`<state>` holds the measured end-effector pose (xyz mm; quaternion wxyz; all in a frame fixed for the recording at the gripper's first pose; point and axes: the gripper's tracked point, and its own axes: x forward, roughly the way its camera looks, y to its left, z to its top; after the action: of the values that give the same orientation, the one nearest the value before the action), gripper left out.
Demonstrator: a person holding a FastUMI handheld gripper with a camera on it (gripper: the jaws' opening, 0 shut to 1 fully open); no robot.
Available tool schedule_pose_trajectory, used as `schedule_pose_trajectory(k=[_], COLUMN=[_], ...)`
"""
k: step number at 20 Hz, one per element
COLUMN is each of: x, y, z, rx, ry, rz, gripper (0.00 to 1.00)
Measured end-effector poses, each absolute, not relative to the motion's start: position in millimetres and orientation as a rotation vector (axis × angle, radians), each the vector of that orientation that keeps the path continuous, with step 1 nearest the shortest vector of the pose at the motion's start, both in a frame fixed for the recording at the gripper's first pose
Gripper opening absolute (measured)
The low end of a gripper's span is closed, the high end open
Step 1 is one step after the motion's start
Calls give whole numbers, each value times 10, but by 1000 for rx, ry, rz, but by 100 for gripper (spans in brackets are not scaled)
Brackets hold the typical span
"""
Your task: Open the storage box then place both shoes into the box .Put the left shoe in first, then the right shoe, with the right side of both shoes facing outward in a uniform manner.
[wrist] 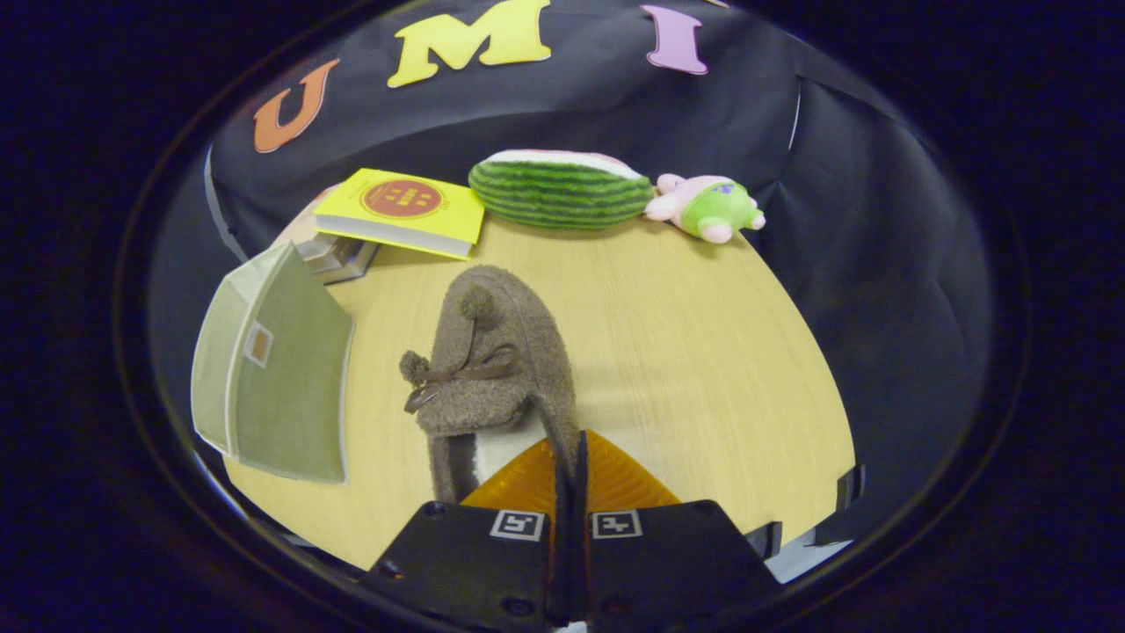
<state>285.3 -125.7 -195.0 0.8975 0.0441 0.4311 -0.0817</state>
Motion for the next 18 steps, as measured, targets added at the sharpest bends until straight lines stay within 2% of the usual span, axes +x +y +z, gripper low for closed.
schedule_pose_trajectory(k=[4,13,18], x=[2772,2754,2829], y=[-798,275,1079], z=[-1517,-661,-476], rx=[268,287,278], ry=[846,767,747], rz=[-91,27,102], gripper=[6,6,6])
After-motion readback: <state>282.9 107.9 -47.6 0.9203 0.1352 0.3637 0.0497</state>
